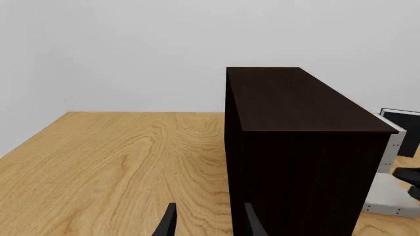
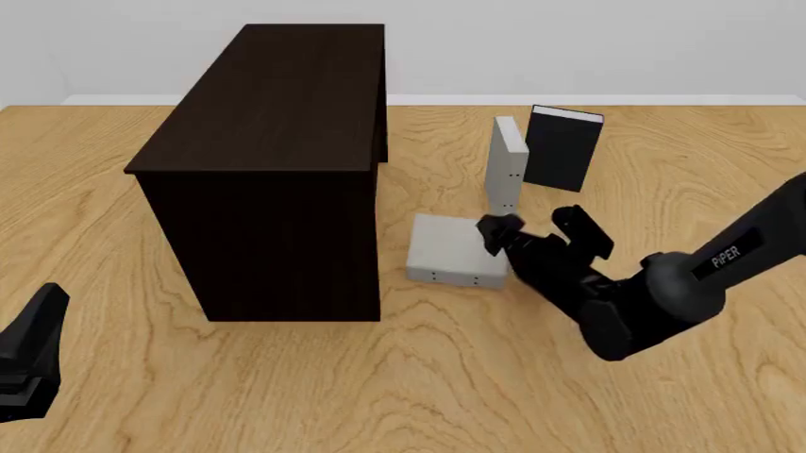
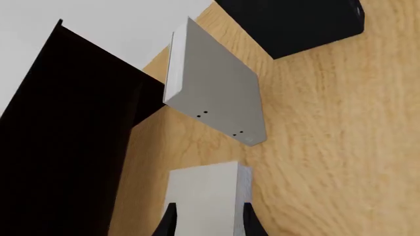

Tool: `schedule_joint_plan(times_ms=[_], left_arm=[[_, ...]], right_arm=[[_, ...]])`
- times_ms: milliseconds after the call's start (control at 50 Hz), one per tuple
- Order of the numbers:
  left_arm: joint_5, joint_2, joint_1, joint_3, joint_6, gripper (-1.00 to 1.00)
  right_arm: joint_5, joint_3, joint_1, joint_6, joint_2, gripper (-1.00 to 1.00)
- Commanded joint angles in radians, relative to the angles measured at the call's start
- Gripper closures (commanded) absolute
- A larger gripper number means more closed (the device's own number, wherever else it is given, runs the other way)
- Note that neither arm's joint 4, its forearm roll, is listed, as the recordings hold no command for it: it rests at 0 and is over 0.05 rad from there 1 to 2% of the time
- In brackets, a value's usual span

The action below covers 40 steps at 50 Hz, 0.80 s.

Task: Pick up the book on the right and place it under the cabinet shelf.

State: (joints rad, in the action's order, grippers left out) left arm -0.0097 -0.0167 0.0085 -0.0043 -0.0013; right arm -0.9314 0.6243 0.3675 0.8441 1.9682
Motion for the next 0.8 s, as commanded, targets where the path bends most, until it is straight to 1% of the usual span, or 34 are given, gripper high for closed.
schedule_joint_plan(times_ms=[20, 40, 60, 100, 180, 200, 240, 280, 320, 380, 420, 440, 480, 640, 680, 740, 780, 800], left_arm=[[-0.001, 0.0, 0.0, 0.0, 0.0, -1.0], [0.0, 0.0, 0.0, 0.0, 0.0, -1.0], [0.0, 0.0, 0.0, 0.0, 0.0, -1.0], [-0.001, -0.001, 0.0, 0.0, 0.0, -1.0], [-0.001, 0.0, 0.0, 0.0, 0.0, -1.0], [-0.001, -0.001, 0.0, 0.0, 0.0, -1.0], [0.0, 0.001, 0.0, 0.0, 0.001, -1.0], [-0.001, -0.001, 0.0, 0.0, 0.0, -1.0], [0.0, 0.0, 0.0, 0.0, 0.0, -1.0], [-0.001, 0.0, 0.0, 0.0, 0.0, -1.0], [-0.001, -0.001, 0.0, 0.0, 0.0, -1.0], [0.0, 0.0, 0.0, 0.0, 0.0, -1.0], [-0.001, 0.0, 0.0, 0.0, 0.0, -1.0], [-0.001, -0.001, 0.0, 0.0, 0.0, -1.0], [0.0, 0.0, 0.0, 0.0, 0.0, -1.0], [-0.001, 0.0, 0.0, 0.0, 0.0, -1.0], [0.0, 0.0, 0.0, 0.0, 0.0, -1.0], [0.0, 0.0, 0.0, 0.0, 0.0, -1.0]], right_arm=[[0.068, -0.009, -0.04, -0.068, -0.061, -1.0], [0.08, -0.01, -0.044, -0.077, -0.072, -1.0], [0.107, -0.005, -0.05, -0.102, -0.088, -1.0], [0.115, -0.013, -0.049, -0.105, -0.105, -1.0], [0.165, -0.017, -0.055, -0.148, -0.155, -1.0], [0.197, -0.012, -0.059, -0.175, -0.174, -1.0], [0.218, -0.01, -0.063, -0.191, -0.189, -1.0], [0.267, -0.002, -0.069, -0.231, -0.218, -1.0], [0.291, 0.002, -0.076, -0.248, -0.231, -1.0], [0.347, 0.003, -0.078, -0.296, -0.275, -1.0], [0.376, 0.004, -0.075, -0.314, -0.292, -1.0], [0.409, 0.019, -0.085, -0.341, -0.29, -1.0], [0.427, 0.011, -0.077, -0.353, -0.313, -1.0], [0.568, 0.033, -0.09, -0.484, -0.393, -1.0], [0.591, 0.037, -0.094, -0.506, -0.405, -1.0], [0.617, 0.04, -0.094, -0.518, -0.416, -1.0], [0.634, 0.045, -0.101, -0.539, -0.421, -1.0], [0.648, 0.049, -0.104, -0.559, -0.421, -1.0]])
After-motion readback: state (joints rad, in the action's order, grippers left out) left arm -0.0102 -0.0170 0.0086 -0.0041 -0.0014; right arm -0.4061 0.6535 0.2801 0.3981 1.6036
